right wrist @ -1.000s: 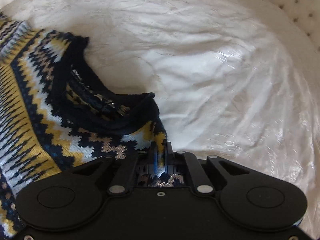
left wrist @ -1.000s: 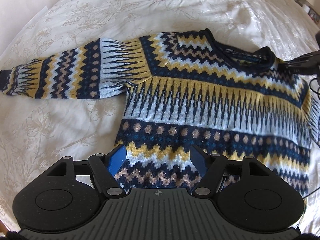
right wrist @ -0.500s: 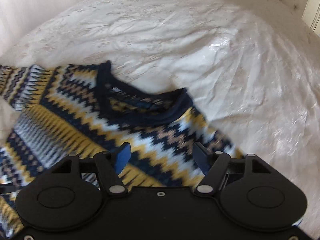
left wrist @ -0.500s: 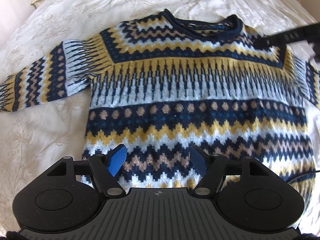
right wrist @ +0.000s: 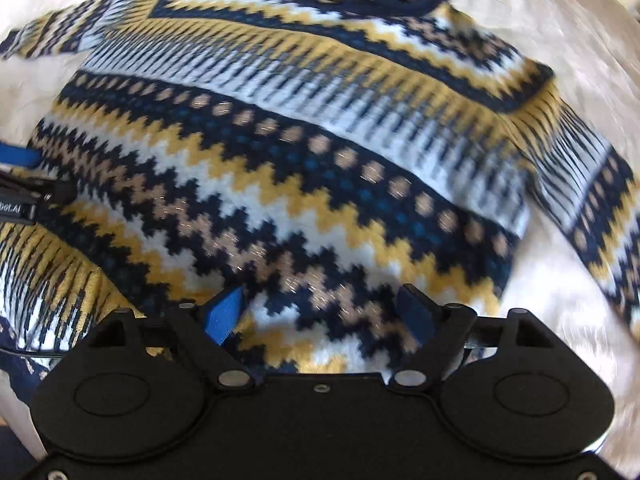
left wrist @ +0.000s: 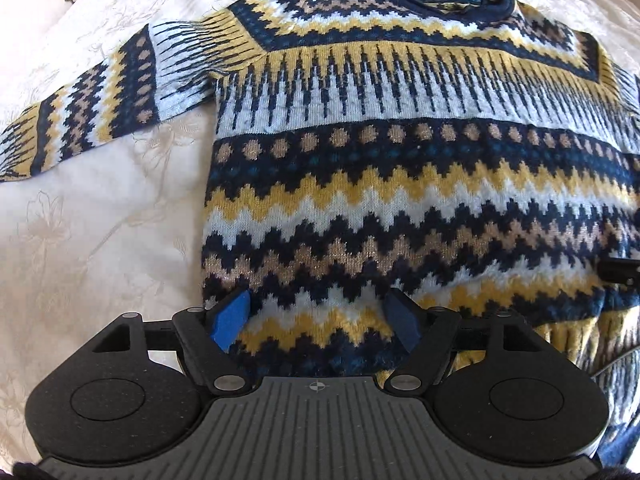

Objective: Fold small clothes
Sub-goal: 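Grasp the sleeve cuff with the right gripper and lift it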

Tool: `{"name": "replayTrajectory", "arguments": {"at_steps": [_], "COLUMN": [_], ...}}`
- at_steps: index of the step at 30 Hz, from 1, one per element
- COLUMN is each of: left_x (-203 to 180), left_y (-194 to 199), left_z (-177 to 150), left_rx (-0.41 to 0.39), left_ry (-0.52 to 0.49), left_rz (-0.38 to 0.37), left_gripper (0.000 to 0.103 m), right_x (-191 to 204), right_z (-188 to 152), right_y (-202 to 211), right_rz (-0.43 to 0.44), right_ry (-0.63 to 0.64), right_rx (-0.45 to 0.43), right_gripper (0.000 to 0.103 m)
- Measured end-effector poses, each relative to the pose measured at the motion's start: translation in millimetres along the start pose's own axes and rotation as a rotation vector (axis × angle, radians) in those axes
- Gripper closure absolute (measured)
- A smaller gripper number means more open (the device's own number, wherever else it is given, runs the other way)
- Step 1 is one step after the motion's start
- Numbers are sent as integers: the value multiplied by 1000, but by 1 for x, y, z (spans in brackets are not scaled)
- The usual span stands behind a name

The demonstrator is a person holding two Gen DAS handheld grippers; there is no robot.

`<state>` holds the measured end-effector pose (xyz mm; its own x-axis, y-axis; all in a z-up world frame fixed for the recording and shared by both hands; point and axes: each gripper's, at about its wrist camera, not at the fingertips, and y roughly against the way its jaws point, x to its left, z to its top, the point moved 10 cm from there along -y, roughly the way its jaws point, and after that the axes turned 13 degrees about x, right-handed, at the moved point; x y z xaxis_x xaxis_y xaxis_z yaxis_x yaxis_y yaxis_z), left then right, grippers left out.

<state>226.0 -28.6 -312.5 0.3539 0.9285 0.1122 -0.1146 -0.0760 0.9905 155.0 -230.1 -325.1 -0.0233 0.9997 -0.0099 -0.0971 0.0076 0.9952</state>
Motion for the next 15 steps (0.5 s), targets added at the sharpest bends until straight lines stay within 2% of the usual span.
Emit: {"name": "replayTrajectory", "arguments": {"at_steps": [3,7,15], "left_x": [-3,-14,-54], "left_y": [7,25,52], "left_z": [2,0,-13], "left_rx": [-6,-40,-59], "left_ry": [9,31,-17], "left_rz": [13,-26,-55], "left_gripper": [31,33,33], "right_x": [-9,-35,-127], "right_z": [0,-7,-57], "right_y": [11,38,94], "right_rz": [48,151,291], "right_ry": [-69,-257,-630], "right_rx": [-18,-108,-320], "right_gripper": [17,17,11]}}
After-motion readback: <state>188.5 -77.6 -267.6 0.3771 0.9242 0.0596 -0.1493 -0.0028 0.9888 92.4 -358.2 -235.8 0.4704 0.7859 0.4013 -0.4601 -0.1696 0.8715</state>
